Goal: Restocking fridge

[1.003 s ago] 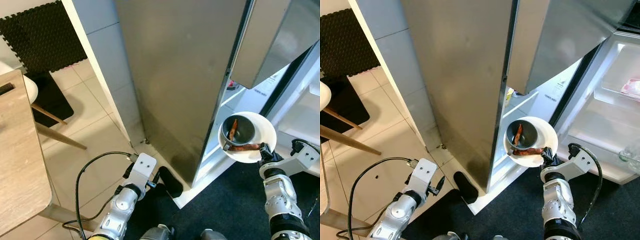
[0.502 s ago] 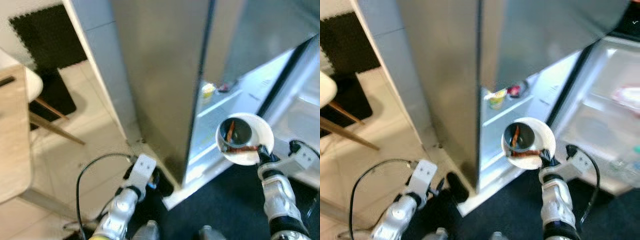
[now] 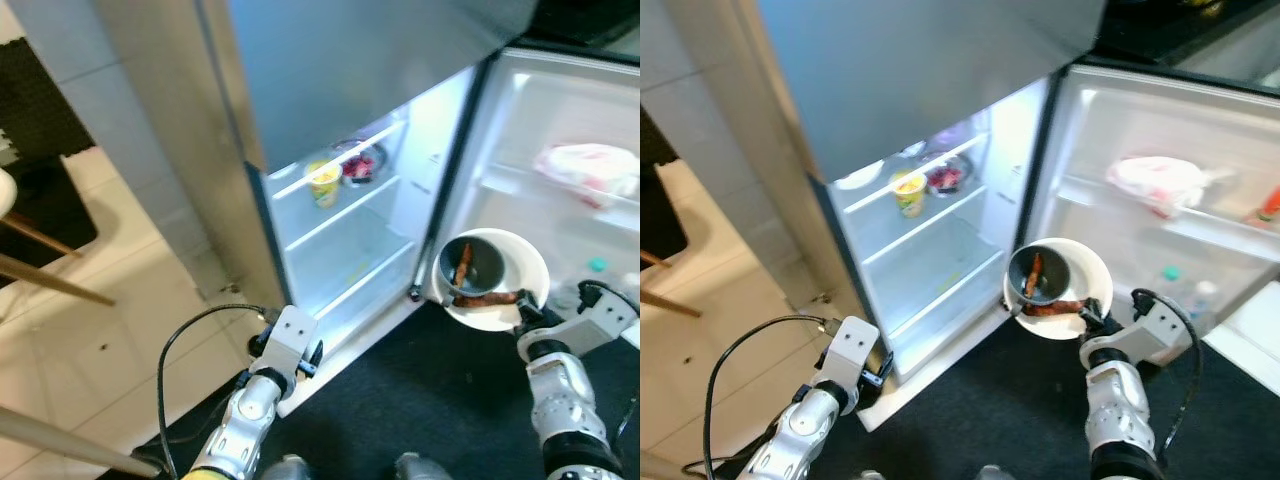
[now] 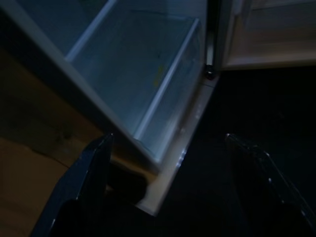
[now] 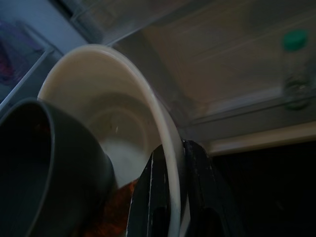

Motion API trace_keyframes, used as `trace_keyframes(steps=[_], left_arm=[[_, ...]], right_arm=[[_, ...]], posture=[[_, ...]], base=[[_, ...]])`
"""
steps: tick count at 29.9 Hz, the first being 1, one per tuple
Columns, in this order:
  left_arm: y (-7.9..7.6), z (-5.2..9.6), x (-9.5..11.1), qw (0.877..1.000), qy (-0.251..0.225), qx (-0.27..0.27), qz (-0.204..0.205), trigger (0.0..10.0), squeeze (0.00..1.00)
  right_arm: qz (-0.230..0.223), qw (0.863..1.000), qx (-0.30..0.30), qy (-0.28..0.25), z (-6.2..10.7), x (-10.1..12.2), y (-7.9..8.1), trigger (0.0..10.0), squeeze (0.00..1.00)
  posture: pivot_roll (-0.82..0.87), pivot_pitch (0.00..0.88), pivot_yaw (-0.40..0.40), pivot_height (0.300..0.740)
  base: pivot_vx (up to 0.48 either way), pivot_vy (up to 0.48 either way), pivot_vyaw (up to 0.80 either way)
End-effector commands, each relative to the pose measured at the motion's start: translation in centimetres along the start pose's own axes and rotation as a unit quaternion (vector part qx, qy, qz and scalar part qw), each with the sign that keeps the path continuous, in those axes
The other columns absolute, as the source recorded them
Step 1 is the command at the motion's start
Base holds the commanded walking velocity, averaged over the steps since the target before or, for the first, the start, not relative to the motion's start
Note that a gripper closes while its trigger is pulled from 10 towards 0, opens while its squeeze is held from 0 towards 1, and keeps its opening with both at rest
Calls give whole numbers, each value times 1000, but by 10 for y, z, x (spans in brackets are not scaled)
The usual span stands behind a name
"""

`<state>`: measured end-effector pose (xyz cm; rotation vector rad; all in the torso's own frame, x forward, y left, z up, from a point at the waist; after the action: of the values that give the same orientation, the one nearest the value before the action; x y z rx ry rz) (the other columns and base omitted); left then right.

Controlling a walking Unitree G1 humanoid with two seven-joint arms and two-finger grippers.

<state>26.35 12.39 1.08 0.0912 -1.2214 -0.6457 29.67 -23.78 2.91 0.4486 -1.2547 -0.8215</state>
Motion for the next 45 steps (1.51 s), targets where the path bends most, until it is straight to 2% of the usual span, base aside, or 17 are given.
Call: trace_keyframes(steps=[1,26,45], left_arm=[[-3,2,-8,1000,15,-6,-5,10000,0],[-1,1,-8,1000,22,3,8,10000,0],[-1,1,-9,1000,23,3,5,10000,0]], right_arm=[[5,1000,4,-2,0,0,1,10000,0],[18,1000,9,7,0,-3,2,10000,0],[23,1000,7,8,0,-3,3,10000,0]], posture=[[-51,127,-7,740],[-52,125,-7,740],[-50,124,-9,740]], base=[[0,-292,0],[0,-23,0],[0,0,667]])
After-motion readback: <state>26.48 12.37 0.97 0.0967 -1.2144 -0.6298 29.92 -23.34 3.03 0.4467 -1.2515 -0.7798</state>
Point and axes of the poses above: a point about 5 cm out from each wrist's last joint towards the gripper, its own z axis pointing back from the gripper into the wrist, its own x axis along the axis of the wrist's last joint, y = z × x, the point moved 1 cm from there along -z, pointing out of the wrist towards the gripper, and after that the axes turned 11 degrees about -z, right-handed, at the moved point
